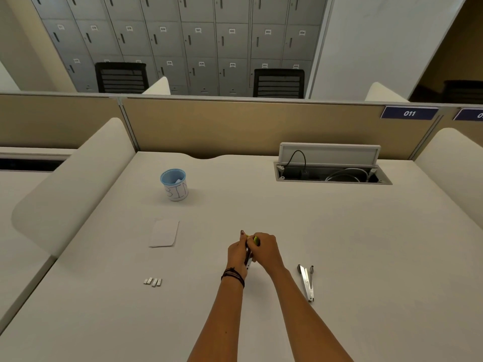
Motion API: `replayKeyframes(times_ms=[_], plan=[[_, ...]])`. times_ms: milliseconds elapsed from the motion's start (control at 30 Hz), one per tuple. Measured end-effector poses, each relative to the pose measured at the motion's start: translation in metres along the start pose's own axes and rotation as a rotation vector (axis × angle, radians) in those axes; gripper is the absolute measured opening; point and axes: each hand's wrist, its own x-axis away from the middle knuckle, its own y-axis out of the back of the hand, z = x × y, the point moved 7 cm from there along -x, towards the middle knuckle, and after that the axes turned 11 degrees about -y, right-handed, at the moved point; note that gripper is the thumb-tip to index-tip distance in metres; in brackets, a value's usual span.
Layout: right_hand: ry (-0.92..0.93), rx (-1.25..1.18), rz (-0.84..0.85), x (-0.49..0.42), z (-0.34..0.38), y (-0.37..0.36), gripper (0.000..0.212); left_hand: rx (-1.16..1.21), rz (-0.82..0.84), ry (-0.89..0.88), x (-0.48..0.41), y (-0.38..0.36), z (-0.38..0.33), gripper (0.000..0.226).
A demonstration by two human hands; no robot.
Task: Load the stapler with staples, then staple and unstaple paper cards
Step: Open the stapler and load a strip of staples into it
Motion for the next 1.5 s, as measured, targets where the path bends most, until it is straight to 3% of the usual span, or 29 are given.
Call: replayKeyframes(times_ms=[900, 1067, 1200, 1500], plan=[[-0.049, 0.084, 0.097, -0.008, 0.000, -0.004, 0.050, 0.109, -0.129, 0.135, 0.011, 0.000, 0.005, 0.045], [-0.067, 0.062, 0.141, -0.005, 0.002, -0.005, 0.042, 0.111, -0.161, 0.041, 0.010, -0.001, 0.003, 0.047], [-0.095, 0.036, 0.174, -0.001, -0.005, -0.007, 0.033, 0.110, -0.082, 0.034, 0.011, -0.002, 0.001, 0.047], [0.053, 0.117, 0.137, 0.004, 0.005, -0.007, 0.035, 0.031, -0.046, -0.065, 0.012, 0.006, -0.007, 0.046]])
